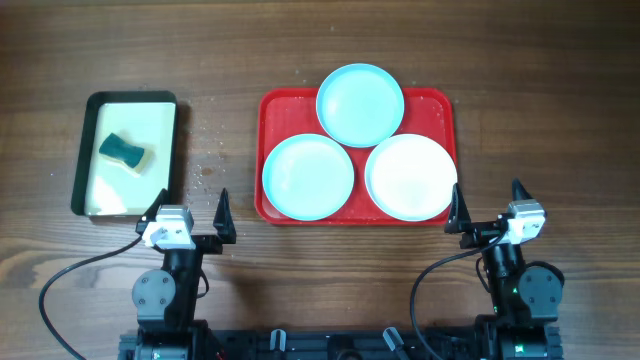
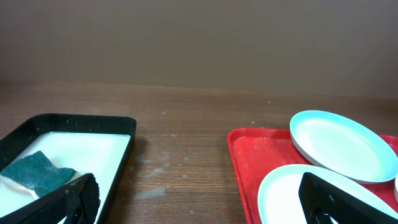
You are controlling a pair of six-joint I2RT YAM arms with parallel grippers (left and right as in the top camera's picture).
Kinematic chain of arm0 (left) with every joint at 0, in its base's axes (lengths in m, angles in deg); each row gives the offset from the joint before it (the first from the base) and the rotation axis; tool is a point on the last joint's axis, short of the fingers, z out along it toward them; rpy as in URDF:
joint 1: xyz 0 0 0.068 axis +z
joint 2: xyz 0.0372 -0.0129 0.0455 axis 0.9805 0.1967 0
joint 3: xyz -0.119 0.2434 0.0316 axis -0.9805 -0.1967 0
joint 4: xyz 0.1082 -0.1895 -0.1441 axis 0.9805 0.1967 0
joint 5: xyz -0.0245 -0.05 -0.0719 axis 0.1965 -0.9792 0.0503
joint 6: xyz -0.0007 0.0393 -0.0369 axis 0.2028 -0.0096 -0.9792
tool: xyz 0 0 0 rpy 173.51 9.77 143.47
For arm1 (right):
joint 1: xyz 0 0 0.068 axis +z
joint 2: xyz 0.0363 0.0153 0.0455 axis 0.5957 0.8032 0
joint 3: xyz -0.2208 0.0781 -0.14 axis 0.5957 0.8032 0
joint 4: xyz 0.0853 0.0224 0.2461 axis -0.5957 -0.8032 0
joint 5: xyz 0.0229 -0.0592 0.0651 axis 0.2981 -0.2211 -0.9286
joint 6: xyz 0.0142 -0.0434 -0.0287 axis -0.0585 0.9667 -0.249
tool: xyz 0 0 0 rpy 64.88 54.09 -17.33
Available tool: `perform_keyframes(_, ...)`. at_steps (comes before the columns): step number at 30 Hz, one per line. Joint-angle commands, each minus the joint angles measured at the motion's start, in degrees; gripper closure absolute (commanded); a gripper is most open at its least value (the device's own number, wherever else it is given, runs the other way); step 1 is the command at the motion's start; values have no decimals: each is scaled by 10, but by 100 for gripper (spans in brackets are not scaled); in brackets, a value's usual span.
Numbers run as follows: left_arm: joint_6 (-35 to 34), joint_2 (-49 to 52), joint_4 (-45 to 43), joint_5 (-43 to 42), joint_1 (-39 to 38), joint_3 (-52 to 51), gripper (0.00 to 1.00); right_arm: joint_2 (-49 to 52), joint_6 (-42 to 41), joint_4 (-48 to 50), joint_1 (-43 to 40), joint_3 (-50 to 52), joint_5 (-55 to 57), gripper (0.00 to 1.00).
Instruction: Clean dirty plates on tray and stack at the side
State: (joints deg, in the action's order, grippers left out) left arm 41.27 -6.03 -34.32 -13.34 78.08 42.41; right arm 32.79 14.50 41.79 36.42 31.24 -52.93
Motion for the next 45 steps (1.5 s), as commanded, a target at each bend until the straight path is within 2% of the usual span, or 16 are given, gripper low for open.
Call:
perform_keyframes(1, 9, -6, 1, 5, 4, -4, 0, -1, 6, 2, 3, 1, 2, 0)
perform_keyframes(32, 9, -6, 1, 5, 4, -4, 0, -1, 6, 2, 3, 1, 2, 0)
perform_keyframes(34, 7, -6, -4, -43, 4, -4, 0, -1, 6, 2, 3, 1, 2, 0)
perform_keyframes(35, -4, -6, -12, -115, 4, -4, 0, -1, 6, 2, 3, 1, 2, 0)
perform_keyframes(36, -31, -6, -27, -203, 4, -4, 0, -1, 6, 2, 3, 1, 2, 0)
perform_keyframes(38, -33, -6, -95, -279, 4, -4, 0, -1, 6, 2, 3, 1, 2, 0)
perform_keyframes(43, -101, -6, -363, -351, 4, -3, 0, -1, 6, 2, 3, 1, 2, 0)
perform_keyframes(45, -94, -2, -363, -323, 4, 16, 0, -1, 6, 2, 3, 1, 2, 0)
